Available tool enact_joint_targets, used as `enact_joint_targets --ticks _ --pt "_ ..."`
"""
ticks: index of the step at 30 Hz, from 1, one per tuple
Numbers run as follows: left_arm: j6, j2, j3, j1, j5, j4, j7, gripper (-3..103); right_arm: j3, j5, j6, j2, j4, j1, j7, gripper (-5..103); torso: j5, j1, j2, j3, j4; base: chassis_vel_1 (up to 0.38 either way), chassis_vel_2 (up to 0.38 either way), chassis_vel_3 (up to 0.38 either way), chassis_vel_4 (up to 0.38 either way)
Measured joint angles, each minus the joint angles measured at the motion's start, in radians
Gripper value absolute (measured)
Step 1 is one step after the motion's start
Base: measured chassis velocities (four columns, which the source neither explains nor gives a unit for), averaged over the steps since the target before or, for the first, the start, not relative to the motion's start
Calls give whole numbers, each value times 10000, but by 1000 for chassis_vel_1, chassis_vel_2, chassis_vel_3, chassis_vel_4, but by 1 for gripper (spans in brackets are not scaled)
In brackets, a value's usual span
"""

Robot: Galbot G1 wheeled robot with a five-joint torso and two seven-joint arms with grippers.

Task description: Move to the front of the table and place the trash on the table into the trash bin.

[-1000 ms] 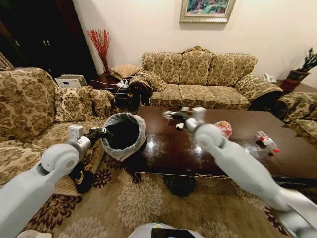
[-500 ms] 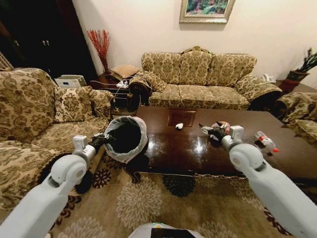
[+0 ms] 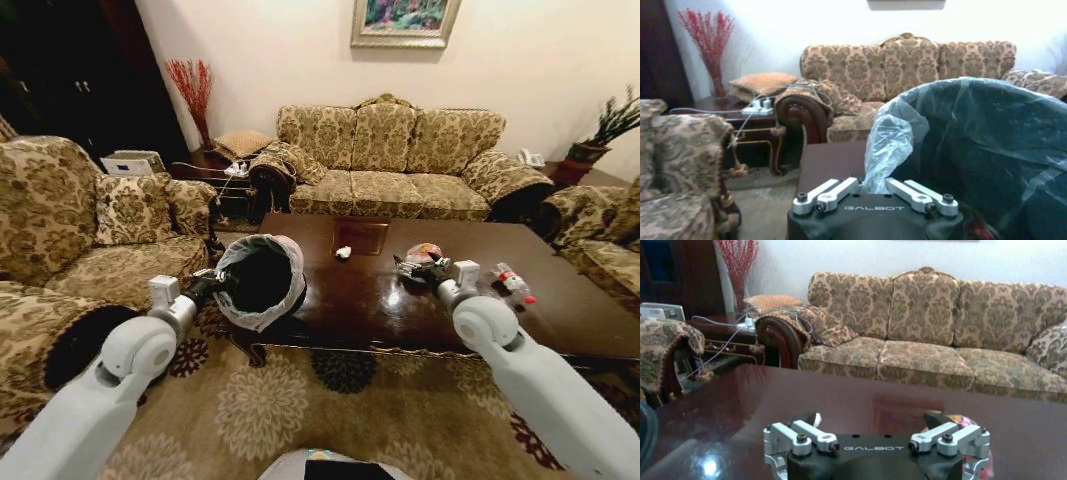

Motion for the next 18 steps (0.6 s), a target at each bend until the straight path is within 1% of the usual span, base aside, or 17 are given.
enact_joint_targets --ticks 3,5,8,11,18 --pt "-7 -9 0 38 10 -42 -17 1 0 -13 23 63 -21 -25 -94 100 -10 -2 1 -1 1 -77 -17 36 -18" --pt "-7 -9 -1 66 34 -59 -59 1 -5 -52 49 116 -23 -61 -146 100 -26 -2 1 -1 9 -21 7 35 -12" --pt "-6 -1 -2 86 41 -96 -91 1 -9 -145 81 158 -7 -157 -184 100 -17 -3 1 -2 17 -50 57 90 -19" --pt "-7 2 12 104 40 -116 -118 1 -8 -206 90 194 30 -236 -184 100 -17 -3 1 -2 14 -121 23 173 -11" --pt "112 18 21 140 -1 -226 -209 1 -33 -338 98 278 71 -301 -135 100 -6 5 -1 2 4 -254 17 230 -38"
